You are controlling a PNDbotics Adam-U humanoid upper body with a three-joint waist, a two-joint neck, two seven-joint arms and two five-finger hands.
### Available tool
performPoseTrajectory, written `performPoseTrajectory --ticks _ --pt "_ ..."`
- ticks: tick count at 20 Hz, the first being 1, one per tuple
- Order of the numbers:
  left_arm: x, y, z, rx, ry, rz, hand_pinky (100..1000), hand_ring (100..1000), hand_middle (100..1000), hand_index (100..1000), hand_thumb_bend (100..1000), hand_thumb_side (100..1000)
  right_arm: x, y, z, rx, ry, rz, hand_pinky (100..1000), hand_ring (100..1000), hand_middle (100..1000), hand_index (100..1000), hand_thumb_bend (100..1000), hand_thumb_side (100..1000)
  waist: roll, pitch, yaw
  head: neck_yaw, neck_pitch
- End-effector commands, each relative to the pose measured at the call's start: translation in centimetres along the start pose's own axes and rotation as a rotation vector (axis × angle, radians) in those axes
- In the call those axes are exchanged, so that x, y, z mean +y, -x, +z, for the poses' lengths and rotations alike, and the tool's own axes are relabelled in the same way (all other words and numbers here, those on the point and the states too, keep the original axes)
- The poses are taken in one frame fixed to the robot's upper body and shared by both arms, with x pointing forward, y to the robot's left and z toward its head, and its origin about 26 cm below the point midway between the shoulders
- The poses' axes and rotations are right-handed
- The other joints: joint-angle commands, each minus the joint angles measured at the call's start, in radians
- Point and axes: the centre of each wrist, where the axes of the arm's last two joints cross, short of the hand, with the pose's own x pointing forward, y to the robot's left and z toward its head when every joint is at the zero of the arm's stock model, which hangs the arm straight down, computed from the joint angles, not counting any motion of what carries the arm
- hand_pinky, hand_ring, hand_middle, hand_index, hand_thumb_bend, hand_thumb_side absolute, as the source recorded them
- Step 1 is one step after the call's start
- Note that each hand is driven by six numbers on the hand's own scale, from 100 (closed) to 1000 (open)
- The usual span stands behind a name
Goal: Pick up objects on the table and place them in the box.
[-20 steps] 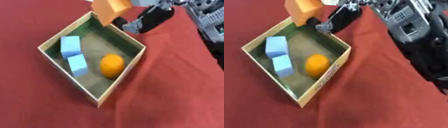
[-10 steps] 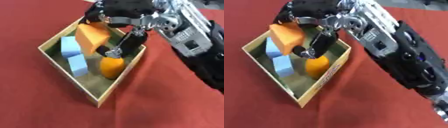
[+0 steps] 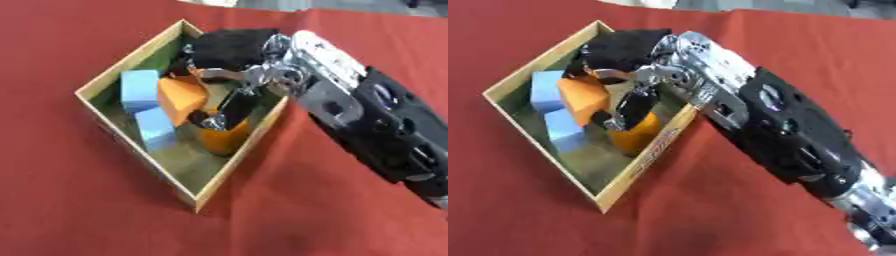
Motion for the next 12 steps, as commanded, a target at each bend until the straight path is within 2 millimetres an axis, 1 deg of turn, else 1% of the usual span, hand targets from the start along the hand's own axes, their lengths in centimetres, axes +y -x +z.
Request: performPoseTrajectory --ticks 1,2,3,4,5,6,7,8,9,10,11,12 --pt "0.0 -0.5 -0.3 -0.017 0.007 0.001 938 792 699 851 162 782 -0.5 0.1 0.1 -0.025 -0.034 0.042 890 959 832 943 202 270 -0.003 -0.032 0.001 -0.002 0.0" --pt "0.0 -0.5 -0.3 -0.016 0.007 0.001 938 792 699 851 162 782 -0.4 0.2 0.2 -0.032 -0.048 0.047 899 970 845 953 187 224 -0.003 -0.032 0.0 -0.002 0.001" --pt "0.0 -0.4 -0.3 -0.016 0.007 0.001 938 792 699 850 162 782 -0.4 0.2 0.2 -0.039 -0.057 0.052 905 977 857 969 100 446 -0.003 -0.033 0.0 -0.002 0.0" --pt "0.0 -0.4 -0.3 -0.015 0.007 0.002 938 792 699 850 162 781 -0.5 0.2 0.3 -0.046 -0.059 0.055 909 984 863 980 100 547 -0.003 -0.033 -0.001 -0.002 0.0" --pt "0.0 -0.4 -0.3 -0.016 0.007 0.002 938 792 699 850 162 780 -0.5 0.3 0.4 -0.052 -0.058 0.06 915 993 874 996 100 760 -0.003 -0.033 -0.001 -0.002 0.0" --pt "0.0 -0.5 -0.3 -0.016 0.007 0.002 939 792 699 850 162 784 -0.6 0.3 0.5 -0.057 -0.055 0.064 919 999 880 1000 100 803 -0.003 -0.033 -0.001 -0.002 0.0" --pt "0.0 -0.5 -0.3 -0.016 0.007 0.002 939 793 699 851 162 781 -0.7 0.3 0.6 -0.06 -0.048 0.068 920 999 878 1000 100 773 -0.003 -0.034 -0.002 -0.001 0.0" --pt "0.0 -0.5 -0.3 -0.015 0.007 0.002 939 793 699 851 162 781 -0.8 0.3 0.8 -0.062 -0.04 0.071 921 1000 878 1000 100 761 -0.002 -0.034 -0.003 0.0 0.0" --pt "0.0 -0.5 -0.3 -0.016 0.007 0.001 938 793 699 851 162 780 -0.9 0.3 1.1 -0.062 -0.028 0.074 923 1000 879 1000 100 714 -0.002 -0.035 -0.004 0.001 0.0" --pt "0.0 -0.5 -0.3 -0.016 0.007 0.001 938 793 699 851 162 780 -1.1 0.3 1.4 -0.06 -0.016 0.076 923 1000 879 1000 100 714 -0.002 -0.035 -0.004 0.002 0.0" --pt "0.0 -0.5 -0.3 -0.016 0.006 0.001 939 793 699 851 162 780 -1.3 0.4 1.7 -0.057 0.0 0.077 922 1000 877 1000 100 661 -0.001 -0.036 -0.005 0.003 0.0" --pt "0.0 -0.5 -0.3 -0.016 0.006 0.001 938 793 699 851 162 780 -1.6 0.3 2.1 -0.052 0.019 0.077 922 1000 876 1000 100 649 -0.001 -0.037 -0.006 0.004 0.001"
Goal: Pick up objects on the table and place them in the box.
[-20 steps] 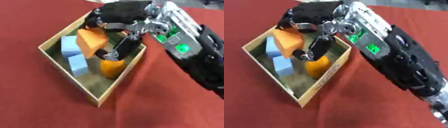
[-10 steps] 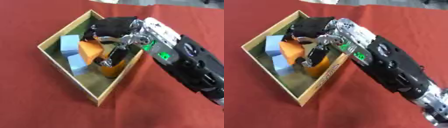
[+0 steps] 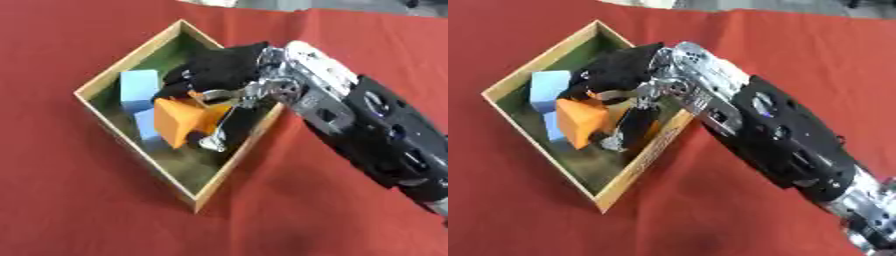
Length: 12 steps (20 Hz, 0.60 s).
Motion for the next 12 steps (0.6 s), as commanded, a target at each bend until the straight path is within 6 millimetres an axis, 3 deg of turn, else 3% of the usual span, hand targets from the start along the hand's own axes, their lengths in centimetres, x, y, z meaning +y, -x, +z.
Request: performPoseTrajectory --ticks 1,2,3,5,6,8,9,10,12 --pt "0.0 -0.5 -0.3 -0.019 0.005 -0.001 939 793 699 851 162 780 -1.6 0.2 1.9 0.023 0.07 0.026 921 1000 870 1000 100 605 0.0 -0.037 -0.001 0.005 0.001" --pt "0.0 -0.5 -0.3 -0.019 0.005 -0.001 939 793 699 851 166 779 -1.9 0.2 2.4 0.029 0.094 0.023 920 999 867 1000 100 640 0.0 -0.038 -0.002 0.007 0.0" --pt "0.0 -0.5 -0.3 -0.018 0.005 -0.001 939 793 699 851 162 780 -2.1 0.1 3.0 0.034 0.117 0.018 920 998 865 1000 100 569 0.001 -0.039 -0.003 0.008 0.0" --pt "0.1 -0.5 -0.3 -0.016 0.005 -0.002 939 793 699 852 162 780 -2.7 0.0 4.0 0.045 0.162 0.005 918 994 860 1000 100 553 0.002 -0.041 -0.005 0.01 0.0" --pt "0.1 -0.5 -0.3 -0.016 0.005 -0.002 939 793 700 851 162 780 -3.0 -0.1 4.7 0.053 0.193 -0.002 916 991 851 1000 100 453 0.003 -0.042 -0.007 0.012 0.0" --pt "0.1 -0.5 -0.3 -0.017 0.003 -0.003 938 793 699 851 162 779 -3.7 -0.2 6.1 0.073 0.254 -0.026 914 987 841 998 100 377 0.004 -0.044 -0.008 0.016 -0.001" --pt "0.1 -0.5 -0.3 -0.018 0.002 -0.004 938 793 699 851 163 778 -4.0 -0.3 6.9 0.088 0.293 -0.045 910 981 830 994 100 250 0.005 -0.045 -0.009 0.017 -0.002" --pt "0.2 -0.4 -0.3 -0.018 -0.001 -0.005 938 793 700 851 162 778 -4.3 -0.3 7.9 0.105 0.338 -0.065 906 977 823 990 100 181 0.005 -0.046 -0.01 0.019 -0.003" --pt "0.2 -0.4 -0.3 -0.017 -0.004 -0.007 938 793 699 851 163 778 -4.9 -0.6 9.8 0.141 0.437 -0.103 898 965 807 981 100 100 0.005 -0.048 -0.013 0.024 -0.004"
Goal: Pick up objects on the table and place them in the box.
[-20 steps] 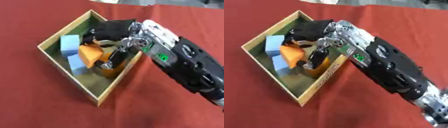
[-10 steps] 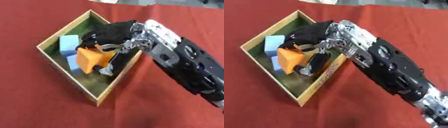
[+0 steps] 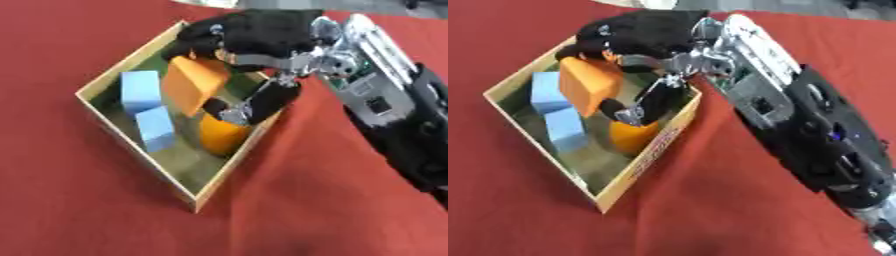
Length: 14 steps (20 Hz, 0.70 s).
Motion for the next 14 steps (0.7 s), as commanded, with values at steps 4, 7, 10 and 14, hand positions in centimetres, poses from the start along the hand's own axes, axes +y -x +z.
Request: performPoseTrajectory --ticks 4,7,10,14 --pt "0.2 -0.5 -0.3 -0.019 -0.004 -0.009 938 793 699 851 162 778 -3.3 -0.1 4.0 0.091 0.206 -0.039 891 958 797 971 100 100 0.007 -0.041 -0.01 0.013 -0.004" --pt "0.0 -0.5 -0.4 -0.021 0.0 0.0 938 793 700 851 162 777 -2.6 0.0 3.5 0.088 0.14 -0.06 887 957 792 963 100 100 0.01 -0.042 -0.009 0.005 -0.006" --pt "0.0 -0.5 -0.3 -0.019 0.0 0.001 939 794 700 851 160 777 -1.6 0.3 2.3 0.069 0.082 -0.07 885 954 793 960 100 100 0.013 -0.04 -0.006 -0.002 -0.007" --pt "-0.1 -0.4 -0.3 -0.014 0.004 0.006 940 794 700 851 158 778 0.7 1.0 0.0 0.051 -0.037 -0.051 885 959 811 965 100 100 0.011 -0.036 -0.001 -0.009 -0.001"
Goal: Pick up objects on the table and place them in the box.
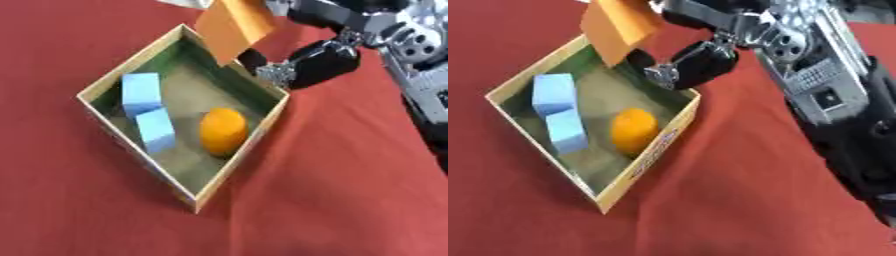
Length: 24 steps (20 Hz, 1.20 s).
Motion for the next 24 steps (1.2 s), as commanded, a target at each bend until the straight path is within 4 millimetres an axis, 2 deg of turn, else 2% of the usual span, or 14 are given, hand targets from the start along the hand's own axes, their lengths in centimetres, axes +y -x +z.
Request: performPoseTrajectory --ticks 1,7,9,10,11,13,14,16,24 --pt "-0.1 -0.5 -0.4 -0.019 0.01 0.006 941 794 700 851 158 779 1.4 0.7 -1.5 0.002 -0.084 0.037 887 962 817 968 100 100 0.01 -0.03 0.003 -0.008 -0.001" --pt "-0.3 -0.5 -0.4 -0.015 0.014 0.012 941 795 700 851 158 780 5.9 2.6 -4.3 0.044 -0.189 0.021 894 971 831 975 100 122 0.01 -0.025 0.008 -0.012 0.0" --pt "-0.3 -0.5 -0.3 -0.012 0.015 0.012 942 795 700 851 158 781 7.0 2.9 -4.8 0.047 -0.213 0.023 902 978 842 988 103 100 0.009 -0.026 0.009 -0.014 0.0" --pt "-0.3 -0.4 -0.3 -0.011 0.016 0.013 942 795 701 851 158 781 7.5 3.0 -5.0 0.045 -0.226 0.022 915 987 853 998 194 100 0.009 -0.026 0.009 -0.014 -0.001" --pt "-0.3 -0.4 -0.3 -0.009 0.017 0.013 942 795 701 851 158 781 7.8 3.0 -5.1 0.038 -0.238 0.021 927 993 853 1000 280 142 0.008 -0.026 0.009 -0.014 -0.001" --pt "-0.3 -0.4 -0.3 -0.008 0.017 0.012 942 795 701 851 158 780 8.0 2.9 -5.2 0.019 -0.241 0.012 931 992 845 1000 309 224 0.007 -0.027 0.01 -0.013 -0.002" --pt "-0.3 -0.4 -0.3 -0.007 0.016 0.012 942 795 701 851 158 780 8.0 2.9 -5.2 0.016 -0.239 0.008 931 992 845 1000 309 224 0.007 -0.027 0.01 -0.013 -0.003" --pt "-0.3 -0.4 -0.3 -0.007 0.016 0.013 942 795 701 852 158 780 7.8 2.8 -5.2 0.029 -0.211 -0.002 939 997 849 999 279 387 0.006 -0.028 0.009 -0.012 -0.004" --pt "-0.2 -0.4 -0.2 -0.003 0.013 0.012 942 795 700 851 158 780 7.8 2.9 -5.0 0.059 -0.148 -0.002 942 997 854 1000 209 463 0.006 -0.03 0.008 -0.013 -0.007"
